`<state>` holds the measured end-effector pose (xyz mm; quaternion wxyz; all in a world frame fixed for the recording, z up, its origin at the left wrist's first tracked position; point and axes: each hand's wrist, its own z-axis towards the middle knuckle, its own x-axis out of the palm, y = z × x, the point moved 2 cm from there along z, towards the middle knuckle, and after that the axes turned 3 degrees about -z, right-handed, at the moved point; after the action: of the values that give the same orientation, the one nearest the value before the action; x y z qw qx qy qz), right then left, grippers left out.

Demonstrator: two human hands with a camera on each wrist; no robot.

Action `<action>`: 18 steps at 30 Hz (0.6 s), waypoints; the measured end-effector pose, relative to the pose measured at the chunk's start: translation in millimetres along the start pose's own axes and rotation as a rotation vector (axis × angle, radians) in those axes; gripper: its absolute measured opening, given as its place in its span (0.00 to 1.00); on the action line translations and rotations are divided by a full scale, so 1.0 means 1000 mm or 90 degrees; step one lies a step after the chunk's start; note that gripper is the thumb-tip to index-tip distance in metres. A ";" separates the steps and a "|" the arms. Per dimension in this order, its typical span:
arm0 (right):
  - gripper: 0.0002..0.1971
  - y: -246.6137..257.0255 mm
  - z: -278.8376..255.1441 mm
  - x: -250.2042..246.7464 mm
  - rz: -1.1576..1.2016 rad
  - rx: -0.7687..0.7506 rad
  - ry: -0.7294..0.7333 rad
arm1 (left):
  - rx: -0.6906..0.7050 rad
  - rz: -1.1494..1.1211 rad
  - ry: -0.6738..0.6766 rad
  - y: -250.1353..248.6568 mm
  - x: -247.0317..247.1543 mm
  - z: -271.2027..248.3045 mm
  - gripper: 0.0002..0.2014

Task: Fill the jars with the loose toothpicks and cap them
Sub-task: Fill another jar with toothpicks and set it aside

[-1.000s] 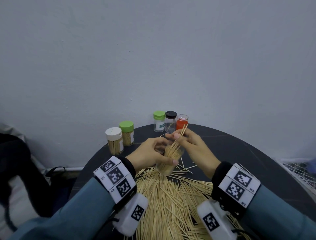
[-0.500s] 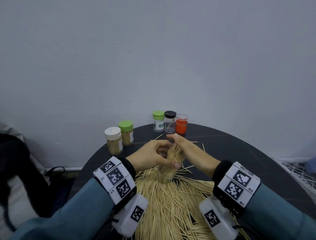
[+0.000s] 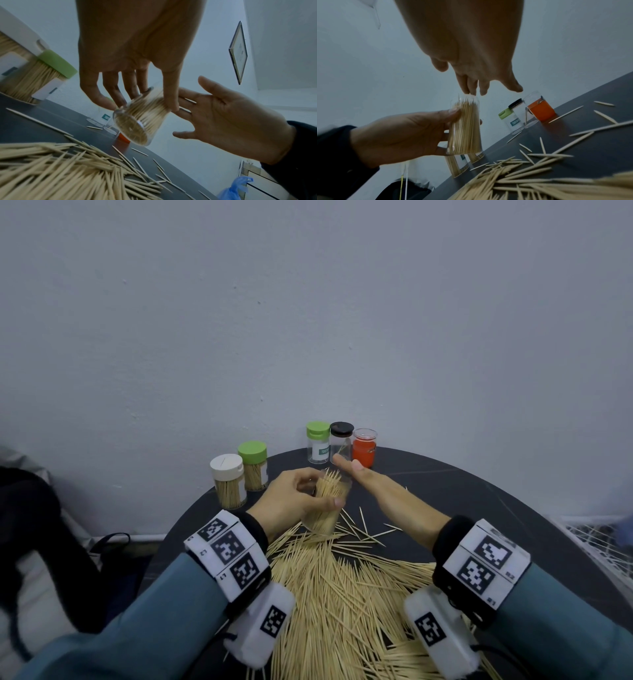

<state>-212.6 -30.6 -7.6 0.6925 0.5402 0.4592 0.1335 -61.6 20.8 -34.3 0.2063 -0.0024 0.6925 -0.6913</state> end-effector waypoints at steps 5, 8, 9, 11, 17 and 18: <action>0.27 -0.004 0.004 0.000 -0.042 0.026 0.037 | 0.009 0.032 -0.010 0.000 -0.002 0.000 0.21; 0.28 -0.005 0.004 0.001 -0.034 0.005 0.032 | 0.007 0.035 -0.009 -0.001 -0.002 -0.001 0.22; 0.27 -0.004 0.004 0.000 -0.027 -0.008 0.022 | 0.006 0.030 -0.008 -0.001 -0.002 0.000 0.23; 0.26 -0.002 0.003 -0.002 -0.032 -0.019 0.018 | 0.009 0.026 -0.005 -0.001 -0.002 0.000 0.21; 0.24 0.001 -0.003 0.002 -0.058 -0.011 0.059 | 0.015 0.050 -0.007 0.002 -0.003 0.001 0.19; 0.24 0.000 -0.002 0.002 -0.055 -0.017 0.050 | 0.015 0.052 -0.007 0.003 -0.003 0.001 0.18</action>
<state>-213.5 -27.9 -8.7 0.6860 0.5047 0.5074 0.1307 -57.7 20.5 -35.8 0.2381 0.0243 0.6826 -0.6905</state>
